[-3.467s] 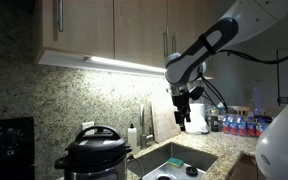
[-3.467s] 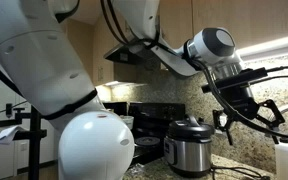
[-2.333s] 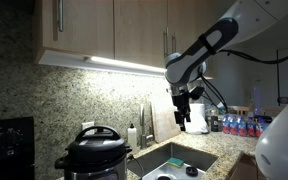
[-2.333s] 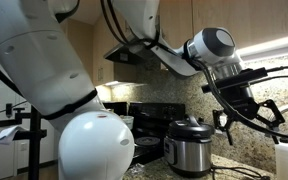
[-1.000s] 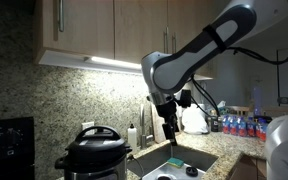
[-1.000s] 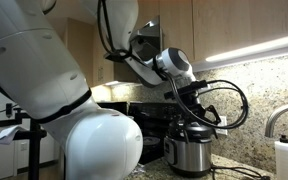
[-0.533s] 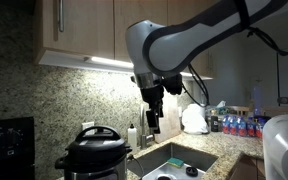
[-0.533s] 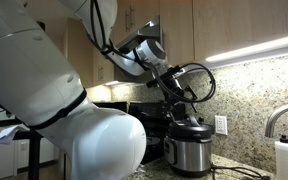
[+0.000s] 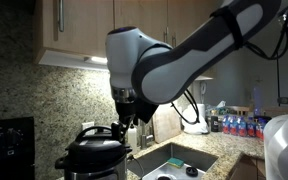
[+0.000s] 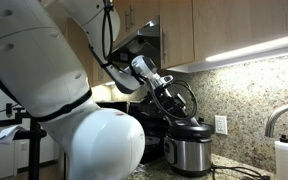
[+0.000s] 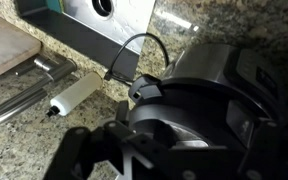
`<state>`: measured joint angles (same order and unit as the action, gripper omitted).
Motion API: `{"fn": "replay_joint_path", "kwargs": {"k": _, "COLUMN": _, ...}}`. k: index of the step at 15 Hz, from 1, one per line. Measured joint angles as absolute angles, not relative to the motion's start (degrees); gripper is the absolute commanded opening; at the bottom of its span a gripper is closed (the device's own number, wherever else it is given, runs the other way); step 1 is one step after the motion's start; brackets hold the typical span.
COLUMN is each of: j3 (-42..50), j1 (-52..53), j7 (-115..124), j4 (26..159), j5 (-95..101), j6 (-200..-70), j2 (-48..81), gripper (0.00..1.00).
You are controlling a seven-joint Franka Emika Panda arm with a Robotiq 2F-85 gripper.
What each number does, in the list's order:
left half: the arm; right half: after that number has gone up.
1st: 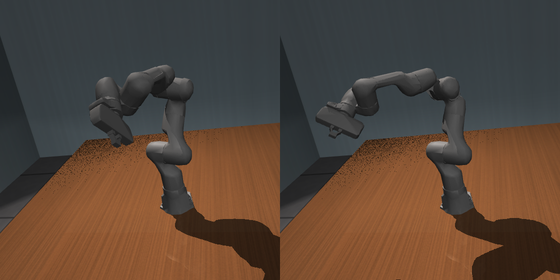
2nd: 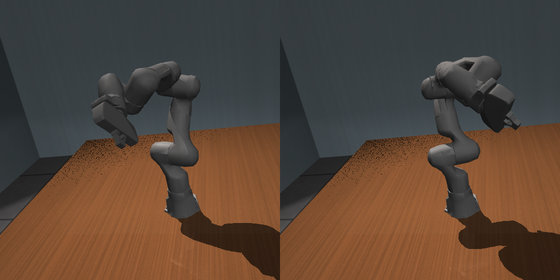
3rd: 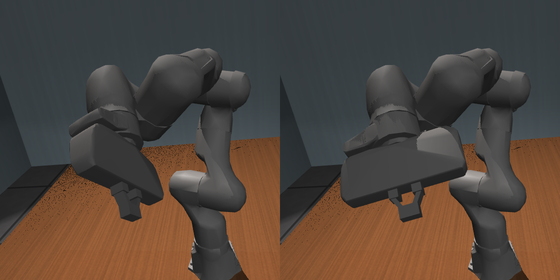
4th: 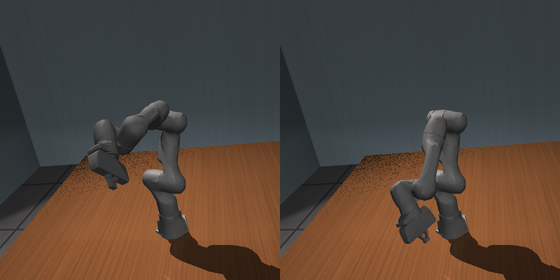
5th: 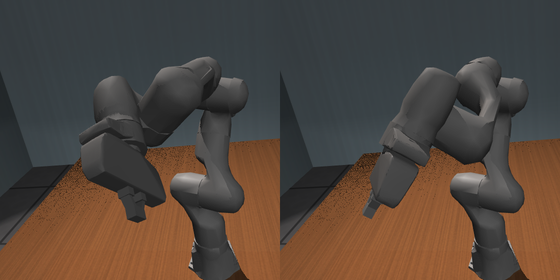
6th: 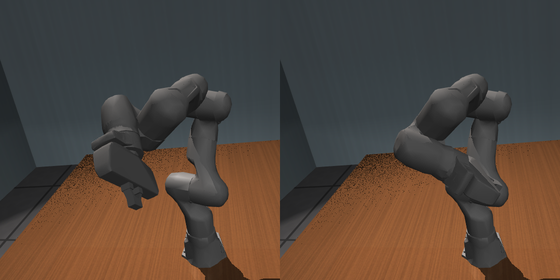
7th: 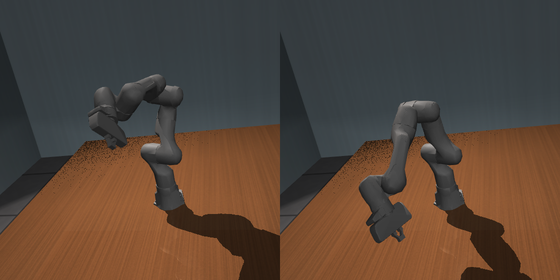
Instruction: Pick up the lid from the cooker and put it on the counter
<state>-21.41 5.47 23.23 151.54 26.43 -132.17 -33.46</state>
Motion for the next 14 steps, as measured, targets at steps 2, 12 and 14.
{"fn": "replay_joint_path", "kwargs": {"k": 2, "j3": -26.5, "j1": 2.1, "j7": 32.2, "j4": 152.3, "j5": 33.2, "j6": -137.6, "j2": -31.8, "gripper": 1.00}}
{"fn": "replay_joint_path", "kwargs": {"k": 12, "j3": -32.5, "j1": -2.5, "j7": 57.0, "j4": 145.2, "j5": 59.1, "j6": -130.1, "j2": -21.8, "gripper": 1.00}}
{"fn": "replay_joint_path", "kwargs": {"k": 14, "j3": -30.6, "j1": -0.3, "j7": 57.5, "j4": 142.9, "j5": 60.6, "j6": -127.3, "j2": -18.8, "gripper": 1.00}}
